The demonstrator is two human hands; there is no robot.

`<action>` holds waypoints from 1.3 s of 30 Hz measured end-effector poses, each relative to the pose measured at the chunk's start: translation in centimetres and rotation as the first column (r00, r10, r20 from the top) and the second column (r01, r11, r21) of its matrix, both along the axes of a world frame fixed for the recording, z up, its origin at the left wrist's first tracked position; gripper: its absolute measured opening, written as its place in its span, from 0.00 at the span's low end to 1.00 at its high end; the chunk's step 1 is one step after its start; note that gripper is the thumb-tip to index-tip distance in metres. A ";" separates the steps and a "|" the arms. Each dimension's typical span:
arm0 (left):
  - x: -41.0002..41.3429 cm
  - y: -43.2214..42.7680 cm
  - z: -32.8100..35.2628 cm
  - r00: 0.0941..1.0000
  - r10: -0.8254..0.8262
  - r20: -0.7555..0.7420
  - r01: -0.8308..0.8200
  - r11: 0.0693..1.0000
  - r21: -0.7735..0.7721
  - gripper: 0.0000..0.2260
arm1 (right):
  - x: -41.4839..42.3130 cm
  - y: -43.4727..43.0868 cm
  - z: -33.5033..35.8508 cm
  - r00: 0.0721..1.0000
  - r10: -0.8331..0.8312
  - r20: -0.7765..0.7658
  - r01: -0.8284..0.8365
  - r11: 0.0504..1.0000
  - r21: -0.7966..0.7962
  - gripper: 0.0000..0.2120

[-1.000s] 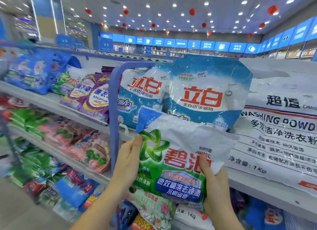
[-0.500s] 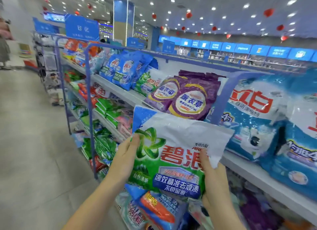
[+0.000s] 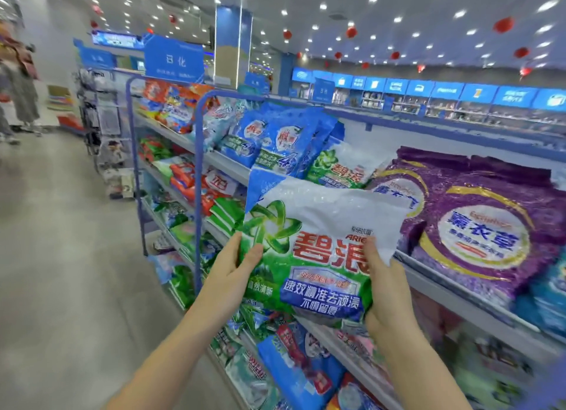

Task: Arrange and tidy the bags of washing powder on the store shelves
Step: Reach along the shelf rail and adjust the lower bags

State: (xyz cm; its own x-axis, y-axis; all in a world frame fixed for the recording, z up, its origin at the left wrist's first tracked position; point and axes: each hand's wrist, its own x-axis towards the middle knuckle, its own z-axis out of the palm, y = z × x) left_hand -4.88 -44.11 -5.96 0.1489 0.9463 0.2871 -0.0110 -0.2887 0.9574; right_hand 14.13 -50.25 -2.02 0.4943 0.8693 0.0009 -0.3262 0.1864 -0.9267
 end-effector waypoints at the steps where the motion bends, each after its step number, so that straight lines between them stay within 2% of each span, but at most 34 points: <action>1: 0.4 0.9 0.4 1.000 0.015 -0.011 -0.015 1.000 0.003 0.33 | 0.1 0.8 0.5 1.000 -0.004 0.002 0.004 1.000 0.012 0.09; 4: 1.6 5.4 1.8 1.000 -0.003 -0.020 0.003 1.000 -0.014 0.28 | 1.0 5.4 1.5 0.999 -0.030 0.017 0.029 0.999 0.038 0.05; 8: 4.1 13.7 3.3 0.998 -0.022 0.063 0.020 0.999 0.030 0.32 | 3.2 11.3 4.0 0.999 -0.037 0.027 0.035 0.996 0.079 0.07; 11: 6.1 19.8 3.8 0.984 -0.050 0.171 0.053 0.998 -0.013 0.37 | 4.9 14.9 5.9 0.989 0.028 0.146 -0.039 0.996 0.075 0.23; 13: 7.5 22.2 5.3 0.971 -0.079 0.225 0.084 0.996 -0.016 0.28 | 6.0 17.1 6.8 0.968 0.043 0.246 -0.056 0.997 0.046 0.32; 14: 8.2 23.6 5.9 0.966 -0.093 0.243 0.098 0.995 -0.012 0.23 | 6.6 18.0 7.0 0.958 0.043 0.284 -0.055 0.998 0.035 0.30; 16: 9.4 25.9 7.1 0.962 -0.093 0.256 0.098 0.995 -0.004 0.18 | 7.6 19.5 7.1 0.942 0.034 0.333 -0.051 0.998 0.042 0.14; 18: 11.0 28.5 8.1 0.960 -0.127 0.248 0.129 0.992 0.008 0.23 | 8.5 21.2 6.7 0.918 -0.023 0.395 0.006 0.999 0.044 0.12; 22: 13.5 32.9 7.9 0.949 -0.259 0.179 0.264 0.965 -0.005 0.23 | 9.3 24.0 5.4 0.828 -0.190 0.527 0.180 0.981 0.070 0.12; 27: 15.2 37.8 6.5 0.898 -0.439 -0.007 0.436 0.894 -0.106 0.28 | 9.1 26.0 3.4 0.793 -0.307 0.526 0.368 0.930 -0.012 0.14; 30: 16.3 39.4 5.5 0.807 -0.587 -0.062 0.562 0.797 -0.220 0.34 | 8.7 26.9 2.5 0.747 -0.404 0.529 0.502 0.864 -0.049 0.16; 33: 16.8 39.8 5.0 0.763 -0.646 -0.014 0.614 0.732 -0.295 0.18 | 8.4 28.2 2.0 0.697 -0.554 0.455 0.637 0.770 -0.037 0.18; 36: 18.4 41.0 3.8 0.749 -0.660 0.060 0.643 0.702 -0.306 0.35 | 7.9 29.6 1.6 0.603 -0.645 0.469 0.743 0.668 -0.036 0.16; 37: 18.5 40.7 4.0 0.753 -0.654 0.067 0.641 0.707 -0.299 0.35 | 7.6 29.9 1.6 0.580 -0.668 0.466 0.763 0.647 -0.022 0.16; 39: 17.9 39.6 4.7 0.776 -0.625 0.084 0.620 0.732 -0.284 0.26 | 7.0 30.2 1.6 0.555 -0.697 0.454 0.785 0.620 -0.008 0.15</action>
